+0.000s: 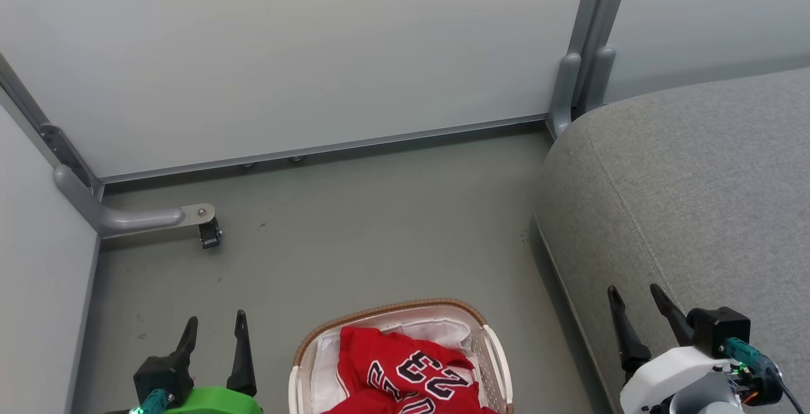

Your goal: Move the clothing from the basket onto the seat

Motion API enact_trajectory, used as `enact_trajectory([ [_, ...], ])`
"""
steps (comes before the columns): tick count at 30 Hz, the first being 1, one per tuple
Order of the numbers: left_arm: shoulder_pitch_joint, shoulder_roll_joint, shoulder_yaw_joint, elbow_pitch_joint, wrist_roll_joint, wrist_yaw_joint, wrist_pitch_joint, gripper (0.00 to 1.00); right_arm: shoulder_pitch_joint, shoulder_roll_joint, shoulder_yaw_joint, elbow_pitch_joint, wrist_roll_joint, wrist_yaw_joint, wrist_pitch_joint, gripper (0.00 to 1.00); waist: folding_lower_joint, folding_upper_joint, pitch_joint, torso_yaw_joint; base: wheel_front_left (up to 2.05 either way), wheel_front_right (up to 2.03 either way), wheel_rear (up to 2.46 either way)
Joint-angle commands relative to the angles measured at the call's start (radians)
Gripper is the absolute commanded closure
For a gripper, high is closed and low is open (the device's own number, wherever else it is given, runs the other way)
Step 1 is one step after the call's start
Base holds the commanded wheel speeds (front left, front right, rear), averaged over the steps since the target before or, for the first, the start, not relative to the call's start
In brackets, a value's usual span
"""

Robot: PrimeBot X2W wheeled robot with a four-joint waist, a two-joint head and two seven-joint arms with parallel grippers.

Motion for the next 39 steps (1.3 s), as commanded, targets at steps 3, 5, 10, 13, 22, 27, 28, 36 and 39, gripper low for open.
enact_trajectory([
  [3, 0.014, 0.000, 0.006, 0.000, 0.043, 0.001, -0.014, 0.00, 0.004, -0.007, 0.000, 0.007, -0.039, 0.000, -0.015, 0.00, -0.0001, 0.0000, 0.000, -0.002, 0.00, 0.00, 0.00],
  [5, 0.017, -0.002, 0.006, 0.001, 0.057, 0.000, -0.018, 0.00, 0.003, -0.007, 0.001, 0.008, -0.053, 0.000, -0.021, 0.00, -0.0001, 0.0000, 0.001, -0.004, 0.00, 0.00, 0.00],
  [10, 0.013, -0.006, -0.005, -0.002, 0.094, -0.012, -0.026, 0.00, -0.010, -0.011, 0.010, 0.003, -0.085, 0.000, -0.029, 0.00, -0.0001, 0.0000, 0.018, -0.011, 0.00, 0.00, 0.00],
  [13, 0.004, -0.008, -0.021, 0.009, 0.111, -0.020, -0.033, 0.00, -0.019, -0.011, 0.022, -0.001, -0.098, 0.000, -0.034, 0.00, -0.0001, 0.0000, 0.039, -0.023, 0.00, 0.00, 0.00],
  [22, -0.072, -0.011, -0.103, 0.077, 0.115, -0.040, -0.048, 0.00, -0.091, -0.030, 0.079, -0.030, -0.134, 0.000, -0.050, 0.00, -0.0001, 0.0000, 0.199, -0.089, 0.00, 0.00, 0.00],
  [27, -0.132, -0.010, -0.152, 0.125, 0.104, -0.031, -0.052, 0.00, -0.140, -0.037, 0.091, -0.060, -0.135, 0.000, -0.053, 0.00, -0.0001, 0.0000, 0.295, -0.130, 0.00, 0.00, 0.00],
  [28, -0.148, -0.010, -0.160, 0.138, 0.102, -0.031, -0.050, 0.00, -0.151, -0.037, 0.093, -0.068, -0.132, 0.000, -0.053, 0.00, -0.0001, 0.0000, 0.317, -0.139, 0.00, 0.00, 0.00],
  [36, -0.254, -0.009, -0.192, 0.278, 0.099, -0.031, -0.050, 0.00, -0.217, -0.030, 0.112, -0.115, -0.122, 0.000, -0.053, 0.00, -0.0001, 0.0000, 0.446, -0.187, 0.00, 0.00, 0.00],
  [39, -0.294, -0.009, -0.208, 0.329, 0.126, -0.038, -0.050, 0.00, -0.243, -0.026, 0.124, -0.130, -0.118, 0.000, -0.053, 0.00, -0.0001, 0.0000, 0.489, -0.205, 0.00, 0.00, 0.00],
])
